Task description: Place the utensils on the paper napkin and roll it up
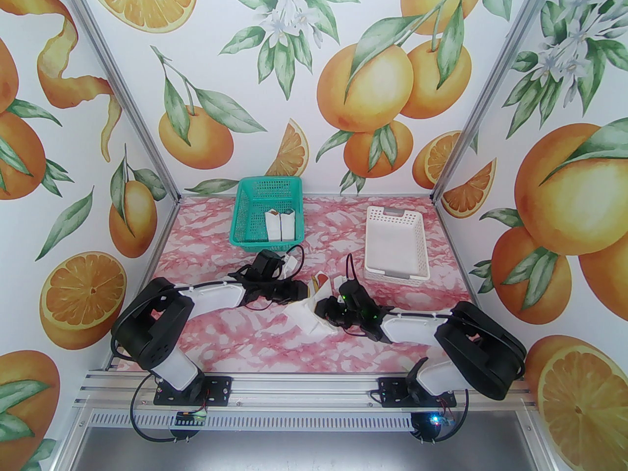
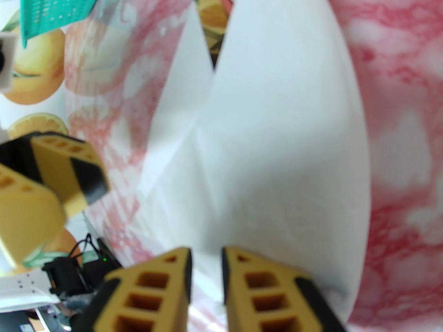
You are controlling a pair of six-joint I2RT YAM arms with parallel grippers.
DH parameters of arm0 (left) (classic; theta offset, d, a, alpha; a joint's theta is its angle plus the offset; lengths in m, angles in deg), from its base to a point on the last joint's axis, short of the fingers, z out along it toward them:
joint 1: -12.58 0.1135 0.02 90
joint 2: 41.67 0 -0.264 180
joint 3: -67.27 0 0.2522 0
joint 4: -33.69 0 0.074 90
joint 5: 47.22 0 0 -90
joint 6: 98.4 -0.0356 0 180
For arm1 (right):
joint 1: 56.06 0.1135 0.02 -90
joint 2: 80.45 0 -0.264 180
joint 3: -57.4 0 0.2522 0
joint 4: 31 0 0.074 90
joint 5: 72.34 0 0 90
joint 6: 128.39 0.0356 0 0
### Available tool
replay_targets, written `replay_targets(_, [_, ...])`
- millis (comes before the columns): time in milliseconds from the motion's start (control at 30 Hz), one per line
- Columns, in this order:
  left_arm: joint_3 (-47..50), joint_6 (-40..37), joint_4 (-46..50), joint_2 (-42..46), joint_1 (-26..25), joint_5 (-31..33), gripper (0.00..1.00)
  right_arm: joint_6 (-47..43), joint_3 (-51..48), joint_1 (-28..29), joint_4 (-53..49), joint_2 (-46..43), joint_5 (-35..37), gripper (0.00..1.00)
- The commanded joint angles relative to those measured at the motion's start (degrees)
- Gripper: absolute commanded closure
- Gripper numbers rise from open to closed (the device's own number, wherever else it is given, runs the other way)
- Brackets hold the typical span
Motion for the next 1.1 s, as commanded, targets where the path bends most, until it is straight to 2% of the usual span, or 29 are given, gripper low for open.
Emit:
replay_targets(0, [-0.99,-1.34,-0.13,-1.16,-0.93,0.58,0.58,-0.82,-0.41,0.42,-4.92,0.78,1.37,0.77])
replay_targets(267, [-1.99,-2.71,2.35,-2.97,-2.74,3.4,0.53,-0.99,-0.06,0.41,-5.25,0.88,1.28,0.76])
replay_targets(433, [-2.45,-2.61,1.99,-4.24,-3.49,2.5,0.55,-1.04,0.03,0.41,-5.23,0.92,1.28,0.77])
replay_targets(900, [-3.72,-5.73,8.32,-0.56,-3.67,7.5,0.51,-1.02,0.05,0.42,-5.62,1.01,1.28,0.76])
replay_targets(1067, [-3.55,-5.18,7.34,-1.41,-3.67,6.72,0.5,-1.03,0.04,0.43,-5.63,1.04,1.19,0.77])
